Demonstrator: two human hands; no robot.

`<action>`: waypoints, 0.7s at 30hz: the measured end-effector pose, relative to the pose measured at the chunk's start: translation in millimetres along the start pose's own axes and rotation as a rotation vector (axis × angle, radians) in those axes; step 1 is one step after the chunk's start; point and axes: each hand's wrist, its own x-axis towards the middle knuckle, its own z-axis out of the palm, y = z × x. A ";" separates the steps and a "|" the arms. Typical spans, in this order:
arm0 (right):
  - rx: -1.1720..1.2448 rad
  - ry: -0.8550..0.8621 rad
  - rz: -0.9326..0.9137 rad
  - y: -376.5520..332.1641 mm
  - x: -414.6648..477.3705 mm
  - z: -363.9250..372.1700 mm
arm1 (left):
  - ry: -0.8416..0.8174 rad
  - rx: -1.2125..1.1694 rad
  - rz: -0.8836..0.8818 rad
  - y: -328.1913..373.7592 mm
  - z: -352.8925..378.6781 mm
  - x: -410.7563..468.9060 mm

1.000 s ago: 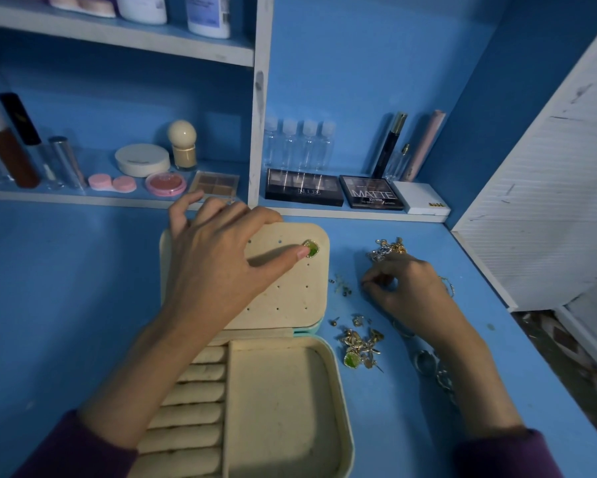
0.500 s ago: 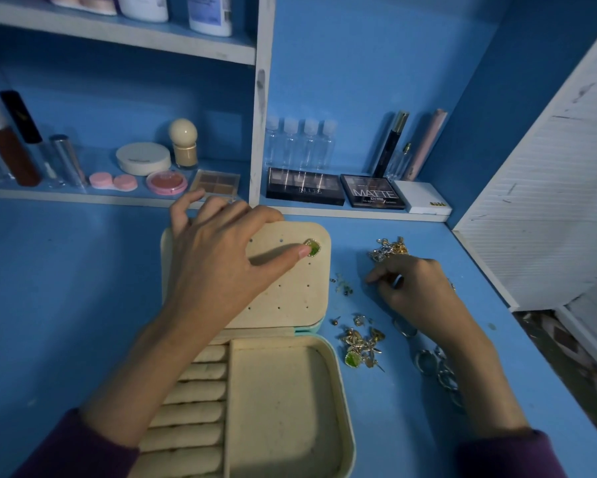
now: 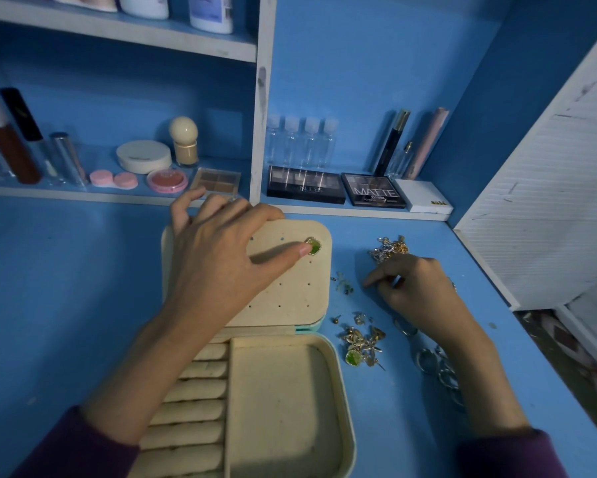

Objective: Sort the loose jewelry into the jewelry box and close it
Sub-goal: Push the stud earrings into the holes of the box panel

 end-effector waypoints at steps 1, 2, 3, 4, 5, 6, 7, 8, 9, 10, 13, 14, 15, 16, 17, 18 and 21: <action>0.007 0.005 0.006 0.0 0.0 -0.1 | -0.001 -0.001 0.000 -0.2 0.0 0.0; 0.016 0.013 0.019 -0.1 -0.1 -0.1 | -0.001 -0.003 -0.001 -0.3 0.0 -0.1; 0.025 0.018 0.032 0.1 0.0 -0.1 | -0.002 -0.004 -0.001 -0.4 0.0 -0.1; 0.028 0.019 0.042 0.4 0.1 0.1 | -0.001 -0.003 0.000 -0.3 0.0 -0.1; 0.025 0.016 0.048 0.9 0.0 0.2 | -0.001 -0.002 0.001 -0.2 0.1 -0.2; 0.017 0.010 0.051 1.3 -0.2 0.2 | -0.002 0.000 0.001 -0.1 -0.1 -0.4; 0.011 0.003 0.052 1.4 -0.4 0.1 | -0.001 0.000 0.001 0.0 -0.2 -0.2; 0.008 -0.002 0.052 1.4 -0.5 -0.2 | 0.000 0.000 -0.001 0.1 -0.4 -0.1; 0.008 -0.006 0.051 1.2 -0.3 -0.4 | 0.000 -0.002 0.000 0.2 -0.6 0.2; 0.005 -0.008 0.050 1.0 0.0 -0.5 | 0.001 -0.003 0.001 0.3 -0.8 0.2; -0.021 -0.016 0.039 1.1 1.5 0.2 | 0.005 -0.002 0.010 0.5 -0.6 0.1; -0.025 -0.015 0.033 1.5 1.9 0.7 | 0.007 0.001 0.012 0.4 -0.4 0.0; -0.027 -0.013 0.028 1.9 2.0 0.9 | 0.009 0.004 0.011 0.2 -0.2 -0.1; -0.028 -0.012 0.025 2.1 2.3 1.1 | 0.011 0.007 0.009 0.1 -0.1 -0.1; -0.028 -0.014 0.022 2.3 2.4 1.2 | 0.012 0.008 0.007 -0.2 0.1 0.0; -0.026 -0.016 0.022 2.4 2.5 1.3 | 0.013 0.009 0.007 -0.3 0.2 0.0; -0.027 -0.023 0.022 2.1 2.9 1.8 | 0.011 0.012 0.007 0.1 0.3 -0.2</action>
